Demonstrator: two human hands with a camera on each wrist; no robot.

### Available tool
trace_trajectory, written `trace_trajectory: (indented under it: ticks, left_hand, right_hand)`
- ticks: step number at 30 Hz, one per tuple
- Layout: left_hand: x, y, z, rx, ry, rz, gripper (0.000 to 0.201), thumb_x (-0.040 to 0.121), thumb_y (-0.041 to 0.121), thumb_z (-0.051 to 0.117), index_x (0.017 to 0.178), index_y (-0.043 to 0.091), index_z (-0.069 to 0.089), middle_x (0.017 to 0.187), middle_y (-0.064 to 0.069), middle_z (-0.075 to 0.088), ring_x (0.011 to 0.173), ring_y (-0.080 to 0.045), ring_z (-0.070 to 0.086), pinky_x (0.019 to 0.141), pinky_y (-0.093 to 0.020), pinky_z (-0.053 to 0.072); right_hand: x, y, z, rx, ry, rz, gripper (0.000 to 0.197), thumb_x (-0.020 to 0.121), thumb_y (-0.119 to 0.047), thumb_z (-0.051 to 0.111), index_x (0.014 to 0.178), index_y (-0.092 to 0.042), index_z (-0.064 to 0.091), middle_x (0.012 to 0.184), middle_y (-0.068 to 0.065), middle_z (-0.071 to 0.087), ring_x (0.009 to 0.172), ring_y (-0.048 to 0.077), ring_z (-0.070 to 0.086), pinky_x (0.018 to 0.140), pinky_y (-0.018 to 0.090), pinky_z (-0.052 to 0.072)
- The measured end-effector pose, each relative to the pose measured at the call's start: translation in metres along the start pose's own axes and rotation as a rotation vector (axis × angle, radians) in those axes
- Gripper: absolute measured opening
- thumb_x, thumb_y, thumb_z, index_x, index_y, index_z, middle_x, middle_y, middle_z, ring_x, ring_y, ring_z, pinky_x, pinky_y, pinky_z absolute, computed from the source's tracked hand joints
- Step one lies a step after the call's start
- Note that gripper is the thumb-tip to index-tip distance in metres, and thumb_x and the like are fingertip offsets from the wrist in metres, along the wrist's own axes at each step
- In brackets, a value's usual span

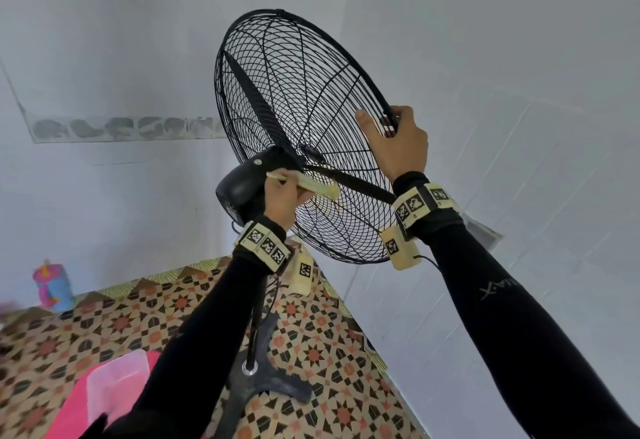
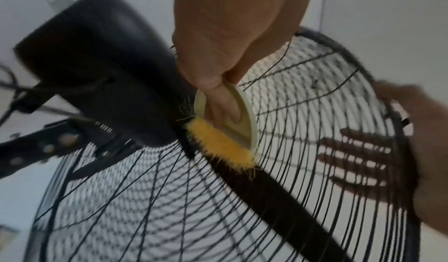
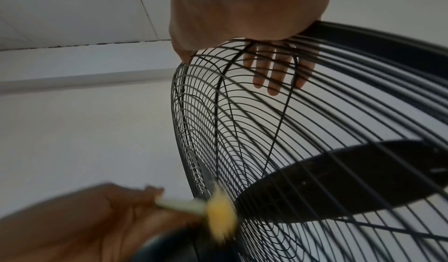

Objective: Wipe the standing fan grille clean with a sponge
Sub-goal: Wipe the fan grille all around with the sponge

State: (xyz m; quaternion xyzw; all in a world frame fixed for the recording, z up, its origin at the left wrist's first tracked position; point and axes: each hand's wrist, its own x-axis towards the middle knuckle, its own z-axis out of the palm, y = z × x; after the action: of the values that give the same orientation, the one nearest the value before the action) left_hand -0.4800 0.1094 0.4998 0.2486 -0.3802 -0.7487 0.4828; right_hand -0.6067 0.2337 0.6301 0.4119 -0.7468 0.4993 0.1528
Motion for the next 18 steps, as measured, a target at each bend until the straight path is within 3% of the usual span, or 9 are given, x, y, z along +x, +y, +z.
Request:
trace_trajectory:
  ticks: [3, 7, 11, 14, 16, 18]
  left_hand:
    - [0.004, 0.026, -0.004, -0.098, 0.047, 0.012, 0.012, 0.109, 0.005, 0.046, 0.102, 0.015, 0.045, 0.119, -0.017, 0.067, 0.107, -0.03, 0.072, 0.081, -0.04, 0.065]
    - [-0.003, 0.009, -0.01, 0.04, 0.018, -0.033, 0.006, 0.11, 0.005, 0.045, 0.108, 0.011, 0.043, 0.127, -0.023, 0.065, 0.105, -0.031, 0.072, 0.072, -0.034, 0.066]
    - [-0.007, 0.017, -0.002, -0.069, 0.012, -0.012, 0.017, 0.109, 0.002, 0.045, 0.096, 0.014, 0.044, 0.119, -0.023, 0.067, 0.097, -0.026, 0.073, 0.074, -0.034, 0.066]
    - [-0.004, 0.024, -0.005, -0.155, 0.046, -0.026, 0.006, 0.109, 0.003, 0.046, 0.11, 0.009, 0.046, 0.111, -0.017, 0.068, 0.095, -0.024, 0.072, 0.071, -0.032, 0.066]
    - [-0.009, 0.004, -0.01, -0.062, 0.048, -0.05, 0.01, 0.109, 0.004, 0.046, 0.12, 0.006, 0.047, 0.118, -0.02, 0.067, 0.096, -0.024, 0.072, 0.068, -0.028, 0.064]
    - [-0.017, -0.016, -0.011, -0.015, 0.034, -0.064, 0.004, 0.109, 0.005, 0.047, 0.108, 0.009, 0.047, 0.124, -0.024, 0.065, 0.097, -0.025, 0.073, 0.066, -0.026, 0.064]
  right_hand:
    - [0.0, -0.002, 0.003, 0.003, 0.007, 0.0, 0.074, 0.078, -0.085, 0.056, 0.122, -0.025, 0.056, 0.109, -0.011, 0.067, 0.104, 0.013, 0.065, 0.094, 0.036, 0.054]
    - [0.0, -0.004, 0.004, 0.005, 0.013, -0.008, 0.078, 0.076, -0.087, 0.054, 0.123, -0.025, 0.056, 0.113, -0.009, 0.069, 0.105, 0.014, 0.065, 0.093, 0.035, 0.054]
    - [-0.001, -0.001, 0.002, -0.008, 0.017, -0.004, 0.078, 0.076, -0.087, 0.054, 0.123, -0.025, 0.056, 0.111, -0.009, 0.068, 0.106, 0.017, 0.064, 0.094, 0.037, 0.053]
    - [-0.002, -0.001, 0.003, -0.013, 0.023, -0.005, 0.078, 0.077, -0.087, 0.054, 0.123, -0.024, 0.056, 0.108, -0.01, 0.066, 0.105, 0.017, 0.064, 0.093, 0.037, 0.053]
    - [-0.004, -0.004, 0.004, -0.015, 0.026, -0.005, 0.078, 0.076, -0.087, 0.053, 0.123, -0.024, 0.056, 0.11, -0.009, 0.067, 0.105, 0.017, 0.064, 0.094, 0.037, 0.053]
    - [-0.006, -0.005, 0.004, -0.013, 0.026, -0.003, 0.078, 0.076, -0.088, 0.053, 0.123, -0.025, 0.056, 0.113, -0.007, 0.069, 0.106, 0.018, 0.064, 0.095, 0.038, 0.053]
